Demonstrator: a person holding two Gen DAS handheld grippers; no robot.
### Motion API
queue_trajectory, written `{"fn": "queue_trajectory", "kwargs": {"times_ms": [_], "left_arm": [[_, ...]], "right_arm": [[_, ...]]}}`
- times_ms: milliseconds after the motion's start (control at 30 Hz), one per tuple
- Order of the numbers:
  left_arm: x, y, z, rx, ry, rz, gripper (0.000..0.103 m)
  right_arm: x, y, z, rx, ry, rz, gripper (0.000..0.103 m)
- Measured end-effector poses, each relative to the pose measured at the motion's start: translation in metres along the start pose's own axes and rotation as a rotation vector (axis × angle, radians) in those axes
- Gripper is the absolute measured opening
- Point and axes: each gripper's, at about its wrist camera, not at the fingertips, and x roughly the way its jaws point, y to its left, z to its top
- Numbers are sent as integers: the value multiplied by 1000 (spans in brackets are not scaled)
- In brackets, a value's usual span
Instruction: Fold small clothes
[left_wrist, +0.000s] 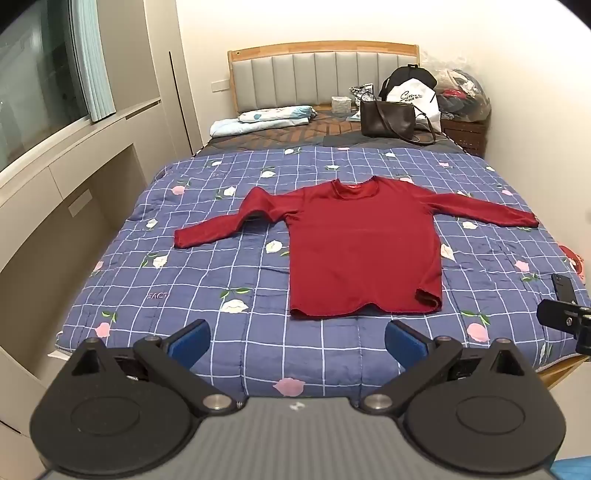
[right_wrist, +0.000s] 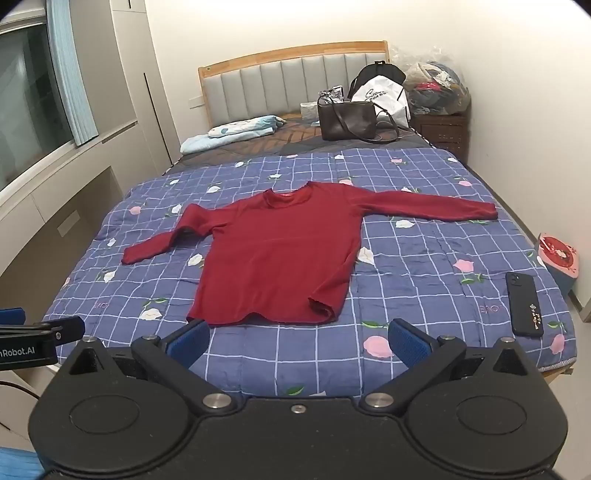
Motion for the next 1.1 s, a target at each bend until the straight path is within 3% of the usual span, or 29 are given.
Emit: {"fn": "queue_trajectory", "kwargs": {"times_ms": [1100], "left_arm": [[3, 6, 2, -15, 12, -2, 103]], "right_arm": [[3, 4, 0, 3, 12, 1, 103]]}}
